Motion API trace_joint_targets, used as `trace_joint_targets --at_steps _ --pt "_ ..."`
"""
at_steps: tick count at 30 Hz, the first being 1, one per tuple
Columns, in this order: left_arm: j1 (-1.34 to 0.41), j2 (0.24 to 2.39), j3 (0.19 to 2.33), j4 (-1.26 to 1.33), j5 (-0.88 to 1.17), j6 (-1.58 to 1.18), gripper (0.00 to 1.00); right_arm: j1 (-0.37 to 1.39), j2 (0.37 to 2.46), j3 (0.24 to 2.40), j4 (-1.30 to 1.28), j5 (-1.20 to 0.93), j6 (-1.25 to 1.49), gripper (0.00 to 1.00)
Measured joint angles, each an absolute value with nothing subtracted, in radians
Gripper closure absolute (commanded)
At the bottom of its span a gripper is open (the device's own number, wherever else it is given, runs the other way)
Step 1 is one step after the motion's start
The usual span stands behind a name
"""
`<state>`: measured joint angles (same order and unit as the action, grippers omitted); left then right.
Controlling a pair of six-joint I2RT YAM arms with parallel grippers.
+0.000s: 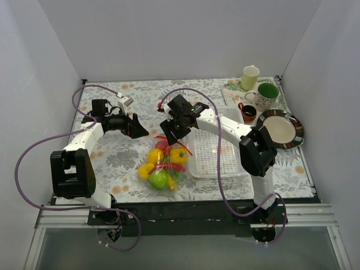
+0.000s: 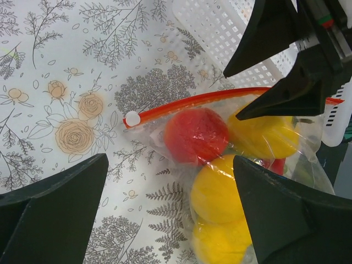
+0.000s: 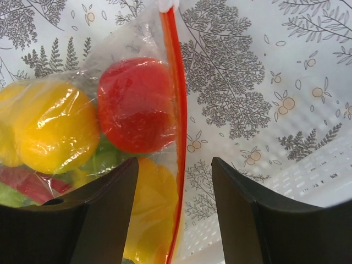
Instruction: Open the zip-top bag and remove the fake food
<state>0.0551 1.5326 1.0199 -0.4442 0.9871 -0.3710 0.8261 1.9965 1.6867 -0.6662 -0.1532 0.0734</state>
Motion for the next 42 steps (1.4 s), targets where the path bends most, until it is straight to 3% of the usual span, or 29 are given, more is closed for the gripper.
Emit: trace_joint_targets --at_steps 9,13,15,16,17,19,27,31,36,42 --pt "0.055 1.509 0.991 -0.433 0.983 -0.358 0.02 0.772 2.012 1.687 -0.673 -0.246 0.102 0.50" --pt "0.055 1.509 0.990 -0.432 0.976 -0.354 0.02 0.772 2.047 1.689 -0.679 -0.323 0.102 0.51" --pt "0.055 1.507 0.990 -0.432 0.972 -0.350 0.02 0.775 2.063 1.689 -0.683 -0.352 0.101 0.58" --pt "0.055 1.506 0.990 -0.432 0.970 -0.349 0.02 0.775 2.067 1.689 -0.684 -0.363 0.100 0.63" --pt "0.055 1.505 0.990 -0.432 0.968 -0.348 0.02 0.775 2.071 1.689 -0.688 -0.376 0.099 0.79" --pt "0.055 1.501 0.990 -0.431 0.965 -0.347 0.02 0.775 2.077 1.696 -0.704 -0.396 0.097 0.98" --pt "0.058 1.489 0.990 -0.416 0.962 -0.353 0.02 0.779 2.080 1.788 -0.699 -0.435 0.096 0.99" --pt "0.088 1.517 1.058 -0.509 1.055 -0.299 0.02 0.783 2.081 1.924 -0.699 -0.449 0.071 0.99" --pt "0.237 1.716 1.364 -0.704 1.299 -0.220 0.02 0.785 2.076 2.086 -0.623 -0.469 0.048 0.99" --pt "0.515 1.974 1.649 -1.085 1.425 0.059 0.02 0.779 2.070 2.072 -0.533 -0.497 0.051 0.99"
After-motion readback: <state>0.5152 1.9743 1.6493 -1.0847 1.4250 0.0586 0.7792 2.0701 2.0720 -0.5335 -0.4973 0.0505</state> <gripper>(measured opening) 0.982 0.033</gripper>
